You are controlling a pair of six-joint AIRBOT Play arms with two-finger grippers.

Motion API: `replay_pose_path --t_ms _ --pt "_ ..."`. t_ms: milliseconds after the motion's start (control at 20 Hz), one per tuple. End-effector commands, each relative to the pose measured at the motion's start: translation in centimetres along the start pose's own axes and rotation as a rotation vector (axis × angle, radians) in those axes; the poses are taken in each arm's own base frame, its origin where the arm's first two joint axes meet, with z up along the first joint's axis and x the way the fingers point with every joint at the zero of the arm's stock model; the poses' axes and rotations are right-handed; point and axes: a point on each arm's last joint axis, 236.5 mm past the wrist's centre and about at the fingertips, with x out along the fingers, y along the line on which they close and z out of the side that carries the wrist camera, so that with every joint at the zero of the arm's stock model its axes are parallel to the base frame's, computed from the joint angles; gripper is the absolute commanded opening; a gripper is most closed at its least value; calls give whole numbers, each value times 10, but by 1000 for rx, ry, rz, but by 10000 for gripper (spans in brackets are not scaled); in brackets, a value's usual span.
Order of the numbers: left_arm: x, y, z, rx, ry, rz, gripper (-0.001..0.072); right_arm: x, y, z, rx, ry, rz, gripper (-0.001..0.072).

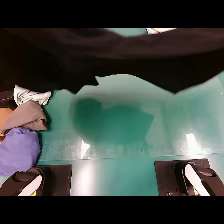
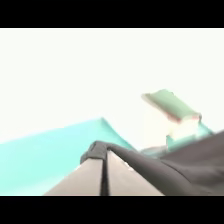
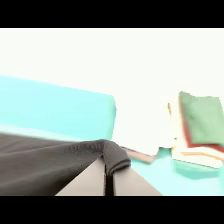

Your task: Fold the shirts.

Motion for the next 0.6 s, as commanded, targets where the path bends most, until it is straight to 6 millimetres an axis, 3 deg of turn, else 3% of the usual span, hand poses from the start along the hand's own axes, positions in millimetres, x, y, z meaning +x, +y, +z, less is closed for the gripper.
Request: replay_pose_path --t_ms 0,100,200,400,550 --pt "-25 -1 32 28 -104 36 18 -23 -16 2 -21 59 -94 18" --pt "-1 27 1 11 -1 113 19 -4 -21 -14 2 158 -75 18" --pt "39 61 -66 -44 189 183 20 30 -30 -42 44 270 -57 17" --pt "114 111 -241 -164 592 232 20 115 -37 -152 146 622 28 17" --pt "149 140 -386 -255 875 265 20 168 -34 -262 232 933 93 17"
